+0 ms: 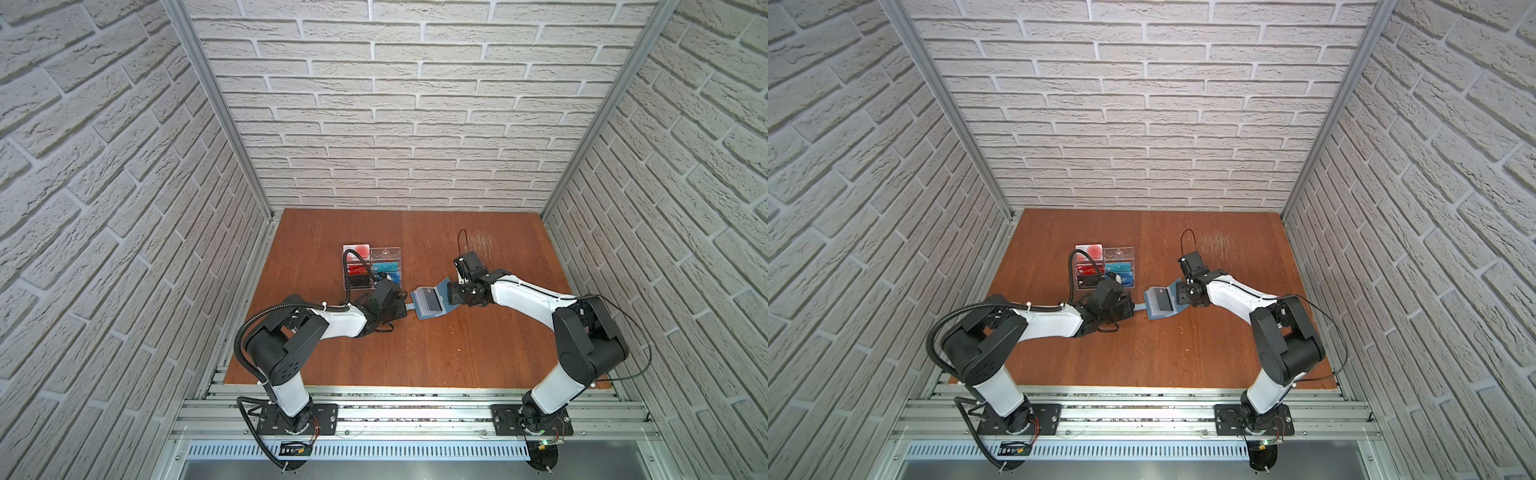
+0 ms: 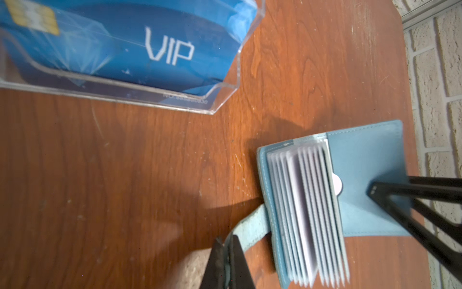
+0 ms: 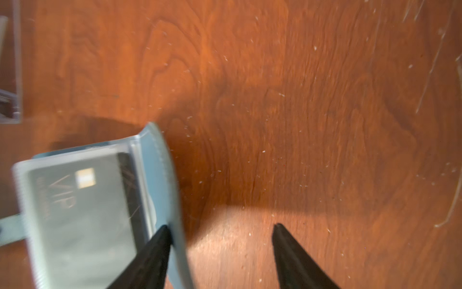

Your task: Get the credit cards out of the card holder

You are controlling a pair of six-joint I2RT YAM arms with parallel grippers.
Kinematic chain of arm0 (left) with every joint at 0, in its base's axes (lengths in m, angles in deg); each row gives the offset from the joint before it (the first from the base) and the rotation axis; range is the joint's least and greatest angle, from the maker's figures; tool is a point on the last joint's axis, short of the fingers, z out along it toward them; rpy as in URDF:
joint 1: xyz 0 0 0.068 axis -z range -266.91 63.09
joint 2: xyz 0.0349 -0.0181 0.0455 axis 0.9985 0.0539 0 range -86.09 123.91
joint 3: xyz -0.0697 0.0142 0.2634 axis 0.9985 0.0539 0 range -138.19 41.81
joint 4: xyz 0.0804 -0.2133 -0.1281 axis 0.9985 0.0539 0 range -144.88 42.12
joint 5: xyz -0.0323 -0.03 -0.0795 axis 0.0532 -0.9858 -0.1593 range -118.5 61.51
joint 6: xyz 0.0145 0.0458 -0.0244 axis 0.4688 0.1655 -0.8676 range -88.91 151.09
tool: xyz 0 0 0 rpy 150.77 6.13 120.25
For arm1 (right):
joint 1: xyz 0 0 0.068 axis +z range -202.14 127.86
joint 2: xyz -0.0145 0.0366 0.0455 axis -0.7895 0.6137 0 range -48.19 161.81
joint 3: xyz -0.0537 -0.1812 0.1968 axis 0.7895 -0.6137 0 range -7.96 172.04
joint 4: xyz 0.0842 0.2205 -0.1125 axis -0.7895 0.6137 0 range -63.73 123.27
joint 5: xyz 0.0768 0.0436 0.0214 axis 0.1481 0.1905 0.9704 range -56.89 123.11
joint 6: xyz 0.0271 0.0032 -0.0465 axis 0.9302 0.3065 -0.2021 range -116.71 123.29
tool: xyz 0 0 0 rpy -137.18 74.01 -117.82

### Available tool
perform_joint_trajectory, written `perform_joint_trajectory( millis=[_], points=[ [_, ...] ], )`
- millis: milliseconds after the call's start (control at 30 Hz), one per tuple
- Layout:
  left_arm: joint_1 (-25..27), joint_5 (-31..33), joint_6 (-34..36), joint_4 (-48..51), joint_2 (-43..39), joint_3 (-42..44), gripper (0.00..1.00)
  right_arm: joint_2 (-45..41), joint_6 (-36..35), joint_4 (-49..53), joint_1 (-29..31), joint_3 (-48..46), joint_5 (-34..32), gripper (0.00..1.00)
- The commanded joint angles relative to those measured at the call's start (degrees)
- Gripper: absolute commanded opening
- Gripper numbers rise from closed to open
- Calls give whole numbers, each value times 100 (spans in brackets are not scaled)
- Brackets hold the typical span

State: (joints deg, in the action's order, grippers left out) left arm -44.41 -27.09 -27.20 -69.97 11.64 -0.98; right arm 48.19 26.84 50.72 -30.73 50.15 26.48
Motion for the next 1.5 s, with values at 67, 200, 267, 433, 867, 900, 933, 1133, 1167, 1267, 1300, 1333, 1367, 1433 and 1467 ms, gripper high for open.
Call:
perform_joint_trajectory(
  millis=[67, 200, 267, 433, 867, 900, 933, 1133, 1167, 1267, 1300, 1333, 1367, 1433, 1467],
  points=[
    [-106, 83, 54, -108, -236, 145, 0, 282, 114, 195, -75, 250, -442, 57],
    [-137, 53, 54, -127, -242, 173, 0, 403, 149, 271, -92, 349, -437, 57],
    [-145, 52, 63, -132, -240, 172, 0, 263, 133, 199, -88, 278, -366, 57],
    [-148, 43, 75, -128, -234, 165, 0, -128, 46, 63, 75, 132, -412, 57],
    [-146, 12, 72, -33, -251, 27, 0, -739, -342, -352, 792, -10, -874, 53],
    [-146, 21, 71, -28, -248, 32, 0, -820, -374, -434, 810, -62, -844, 52],
    [-146, 20, 78, -20, -247, 20, 0, -931, -391, -526, 840, -130, -811, 51],
    [-146, 3, 80, -2, -194, -26, 0, -1200, -516, -861, 1009, -307, -472, 51],
    [-148, 7, 80, -2, -202, -14, 0, -1187, -532, -866, 1034, -295, -451, 50],
    [-146, 12, 73, -11, -187, -24, 0, -1182, -570, -947, 1123, -282, -301, 49],
    [-145, 8, 80, -11, -188, -30, 0, -1195, -584, -980, 1156, -295, -254, 49],
    [-150, 3, 82, -8, -188, -29, 0, -1228, -597, -1051, 1192, -312, -166, 49],
    [-150, 16, 80, 0, -183, -34, 0, -1257, -606, -1121, 1220, -341, -34, 49],
    [-146, 10, 80, -2, -176, -31, 0, -1269, -588, -1220, 1238, -369, 241, 49],
    [-146, 16, 80, -2, -184, -34, 0, -1241, -589, -1232, 1251, -354, 354, 49]
  ],
)
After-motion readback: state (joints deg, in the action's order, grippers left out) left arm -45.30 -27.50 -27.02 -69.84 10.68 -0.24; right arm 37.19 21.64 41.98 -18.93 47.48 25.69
